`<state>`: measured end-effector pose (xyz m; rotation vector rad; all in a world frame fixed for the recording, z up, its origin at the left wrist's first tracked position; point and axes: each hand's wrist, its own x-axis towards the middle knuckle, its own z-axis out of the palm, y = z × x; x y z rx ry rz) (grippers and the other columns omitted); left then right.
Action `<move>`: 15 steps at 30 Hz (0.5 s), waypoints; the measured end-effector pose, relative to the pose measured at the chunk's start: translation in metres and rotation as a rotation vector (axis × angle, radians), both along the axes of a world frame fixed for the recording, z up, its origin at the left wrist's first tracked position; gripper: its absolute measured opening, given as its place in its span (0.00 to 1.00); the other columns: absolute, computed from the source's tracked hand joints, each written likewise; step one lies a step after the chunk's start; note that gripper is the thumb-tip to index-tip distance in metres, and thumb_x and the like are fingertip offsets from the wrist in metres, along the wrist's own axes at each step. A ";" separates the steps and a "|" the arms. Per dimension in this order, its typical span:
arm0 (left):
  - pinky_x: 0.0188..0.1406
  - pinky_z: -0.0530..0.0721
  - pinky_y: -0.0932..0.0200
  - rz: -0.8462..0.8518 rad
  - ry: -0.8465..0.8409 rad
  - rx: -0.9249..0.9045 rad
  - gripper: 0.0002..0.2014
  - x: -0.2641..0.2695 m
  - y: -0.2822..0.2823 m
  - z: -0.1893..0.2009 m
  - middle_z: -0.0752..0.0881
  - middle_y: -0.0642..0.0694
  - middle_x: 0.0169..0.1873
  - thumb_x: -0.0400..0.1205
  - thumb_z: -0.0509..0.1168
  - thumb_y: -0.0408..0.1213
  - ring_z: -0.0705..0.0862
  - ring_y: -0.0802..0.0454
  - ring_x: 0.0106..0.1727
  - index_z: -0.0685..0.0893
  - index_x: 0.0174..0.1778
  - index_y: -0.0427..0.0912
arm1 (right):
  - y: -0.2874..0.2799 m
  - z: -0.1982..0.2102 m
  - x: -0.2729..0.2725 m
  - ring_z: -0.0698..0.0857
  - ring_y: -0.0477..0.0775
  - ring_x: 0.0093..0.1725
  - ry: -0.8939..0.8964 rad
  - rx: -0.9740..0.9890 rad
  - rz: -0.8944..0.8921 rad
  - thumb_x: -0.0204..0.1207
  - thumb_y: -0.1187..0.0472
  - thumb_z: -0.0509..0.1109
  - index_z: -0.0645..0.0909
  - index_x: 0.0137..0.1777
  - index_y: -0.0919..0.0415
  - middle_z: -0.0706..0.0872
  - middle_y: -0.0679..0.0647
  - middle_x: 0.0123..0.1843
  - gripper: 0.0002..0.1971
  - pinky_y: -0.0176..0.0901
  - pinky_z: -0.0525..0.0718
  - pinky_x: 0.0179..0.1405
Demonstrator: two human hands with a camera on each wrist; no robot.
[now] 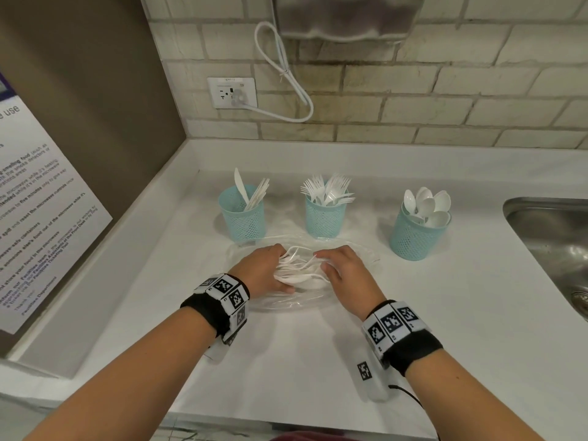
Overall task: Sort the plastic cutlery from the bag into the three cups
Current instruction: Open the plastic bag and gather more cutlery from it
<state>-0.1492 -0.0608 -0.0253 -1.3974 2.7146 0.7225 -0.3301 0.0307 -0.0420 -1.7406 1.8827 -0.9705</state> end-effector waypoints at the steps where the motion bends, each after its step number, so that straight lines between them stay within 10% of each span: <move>1: 0.51 0.75 0.58 0.005 0.019 0.008 0.35 0.000 0.000 0.000 0.81 0.47 0.56 0.67 0.79 0.53 0.79 0.48 0.57 0.72 0.63 0.42 | -0.001 -0.001 0.003 0.77 0.58 0.63 -0.014 -0.021 -0.004 0.81 0.66 0.63 0.82 0.64 0.56 0.79 0.57 0.58 0.15 0.43 0.72 0.69; 8: 0.50 0.82 0.52 0.037 0.074 0.050 0.28 -0.001 0.003 -0.002 0.80 0.47 0.46 0.69 0.78 0.48 0.81 0.47 0.47 0.65 0.51 0.47 | -0.004 0.011 0.022 0.69 0.49 0.65 -0.013 -0.008 -0.051 0.79 0.61 0.60 0.69 0.70 0.53 0.73 0.49 0.63 0.19 0.38 0.57 0.61; 15: 0.56 0.81 0.53 0.014 0.148 -0.016 0.21 0.004 0.004 0.001 0.84 0.46 0.52 0.71 0.76 0.42 0.84 0.46 0.55 0.78 0.55 0.42 | -0.012 0.023 0.026 0.68 0.46 0.65 -0.233 -0.012 0.092 0.65 0.74 0.62 0.62 0.76 0.59 0.66 0.53 0.63 0.36 0.34 0.69 0.66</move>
